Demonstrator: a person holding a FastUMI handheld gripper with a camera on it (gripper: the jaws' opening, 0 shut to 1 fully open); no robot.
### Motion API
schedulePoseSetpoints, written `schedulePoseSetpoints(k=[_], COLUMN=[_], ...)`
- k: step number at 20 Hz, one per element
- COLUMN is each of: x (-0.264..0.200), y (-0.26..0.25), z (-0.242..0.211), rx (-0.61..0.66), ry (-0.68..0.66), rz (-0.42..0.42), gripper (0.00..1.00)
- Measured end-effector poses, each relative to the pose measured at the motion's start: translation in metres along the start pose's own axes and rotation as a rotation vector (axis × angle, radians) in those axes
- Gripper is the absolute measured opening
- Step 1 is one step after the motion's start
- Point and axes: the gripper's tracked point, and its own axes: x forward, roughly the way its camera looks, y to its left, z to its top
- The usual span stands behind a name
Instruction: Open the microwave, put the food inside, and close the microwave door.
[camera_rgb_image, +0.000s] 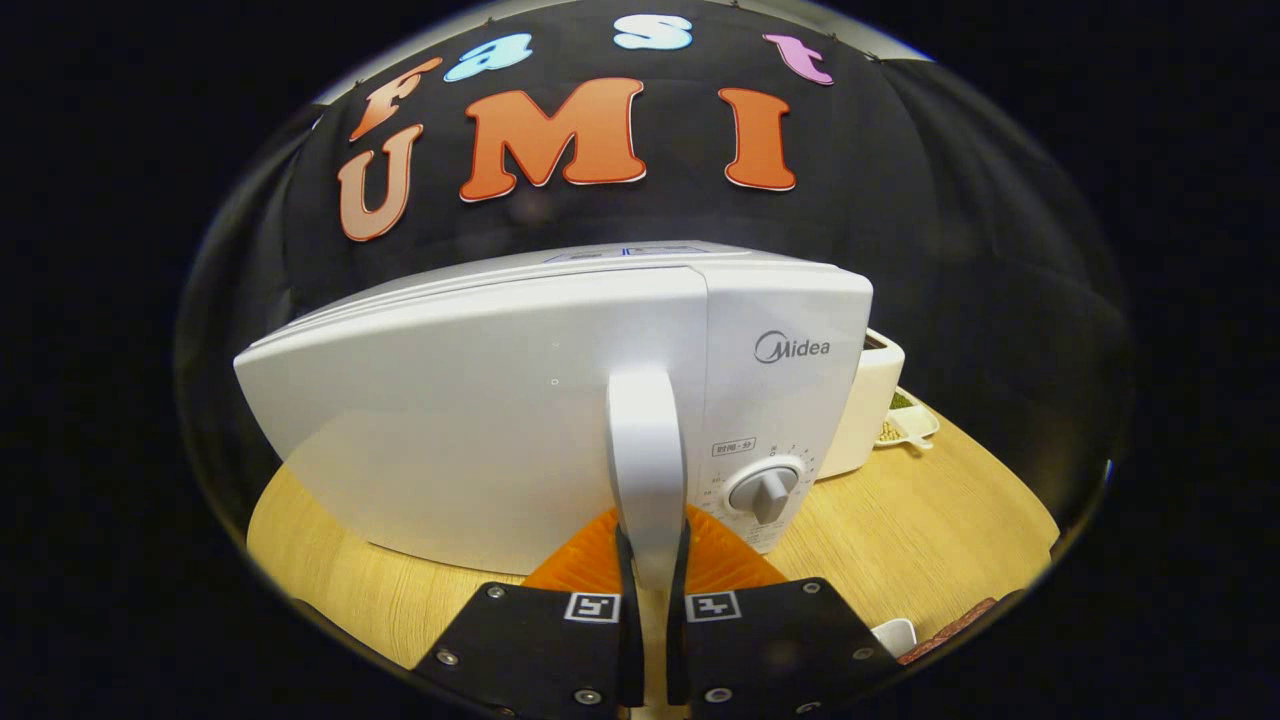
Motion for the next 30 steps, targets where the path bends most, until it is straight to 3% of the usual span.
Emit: schedulePoseSetpoints(k=[6,10,21,26,30], x=[-0.01,-0.058,-0.151,-0.202,-0.247], y=[0.001,0.007,0.052,0.103,0.169], z=[-0.007,-0.023,-0.073,-0.101,-0.124], rx=[-0.003,-0.064,-0.062,-0.074,-0.142], ry=[0.021,-0.034,0.023,0.043,0.079], rz=[-0.016,-0.023,0.05,0.128,0.277], gripper=[0.09,0.09,0.09,0.09,0.09])
